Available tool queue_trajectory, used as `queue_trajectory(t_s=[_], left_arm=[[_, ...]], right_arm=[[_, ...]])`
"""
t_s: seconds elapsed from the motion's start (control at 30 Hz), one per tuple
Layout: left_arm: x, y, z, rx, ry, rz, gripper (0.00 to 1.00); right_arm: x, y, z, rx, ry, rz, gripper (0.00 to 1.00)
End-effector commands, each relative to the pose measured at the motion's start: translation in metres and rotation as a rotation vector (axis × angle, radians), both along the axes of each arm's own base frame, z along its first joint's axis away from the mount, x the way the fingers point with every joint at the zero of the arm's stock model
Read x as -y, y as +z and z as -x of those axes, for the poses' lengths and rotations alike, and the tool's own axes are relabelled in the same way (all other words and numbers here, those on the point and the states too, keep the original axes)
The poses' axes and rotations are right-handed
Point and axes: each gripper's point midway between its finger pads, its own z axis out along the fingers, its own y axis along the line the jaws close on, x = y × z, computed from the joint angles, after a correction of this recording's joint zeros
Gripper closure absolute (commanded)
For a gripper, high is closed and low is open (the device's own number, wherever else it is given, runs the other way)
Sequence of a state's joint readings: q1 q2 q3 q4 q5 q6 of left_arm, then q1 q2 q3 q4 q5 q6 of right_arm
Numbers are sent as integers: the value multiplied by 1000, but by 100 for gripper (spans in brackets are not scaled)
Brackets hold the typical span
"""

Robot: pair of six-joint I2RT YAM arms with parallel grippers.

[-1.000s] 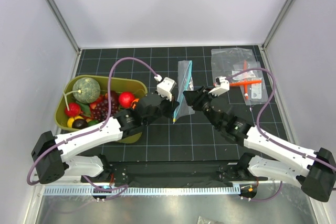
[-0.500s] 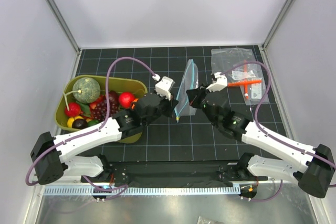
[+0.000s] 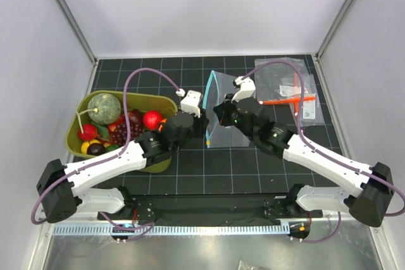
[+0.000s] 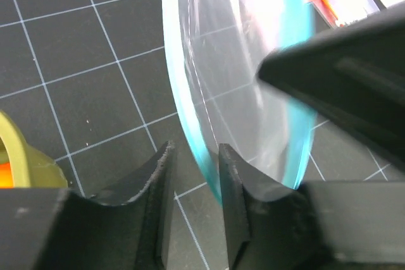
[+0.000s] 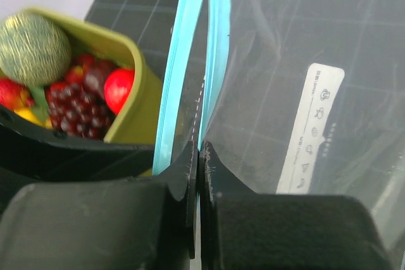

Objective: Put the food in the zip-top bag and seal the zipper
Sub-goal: Open the zipper of the food storage bag.

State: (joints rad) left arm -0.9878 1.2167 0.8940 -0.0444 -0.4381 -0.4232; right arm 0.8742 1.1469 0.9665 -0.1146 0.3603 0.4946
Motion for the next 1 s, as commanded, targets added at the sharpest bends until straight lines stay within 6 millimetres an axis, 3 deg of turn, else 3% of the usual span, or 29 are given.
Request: queue_trajectory(t_s=[0.0,0.1,0.23,0.33,0.37,0.5,0.67,0.73,0.97], left_arm=[[-9,21,-6,42,55,45,62],[-14,19,-12,37,85,42,61],[-24,0,-27,-70,117,64,64],[-31,-16,-42,-170,126,108,82],[-27,-21,-41,-195,102,112,96],[-27,-18,-40,-190,80,109,100],[-29,-18,-38,-183,75,103,100],[-29,-18,-40,-187,79,90,100],[-21,-31,-44,-216,83,34,100]], right_arm=[[-20,11,10,15,120,20,99],[-26,11,14,18,152,40,99],[-24,11,15,26,148,46,99],[-24,9,14,23,142,54,99],[-23,9,14,24,140,55,99],[-17,3,7,4,85,94,99],[18,6,-8,22,-99,178,99],[33,16,-12,41,-172,200,99],[70,38,-6,93,-283,203,99]])
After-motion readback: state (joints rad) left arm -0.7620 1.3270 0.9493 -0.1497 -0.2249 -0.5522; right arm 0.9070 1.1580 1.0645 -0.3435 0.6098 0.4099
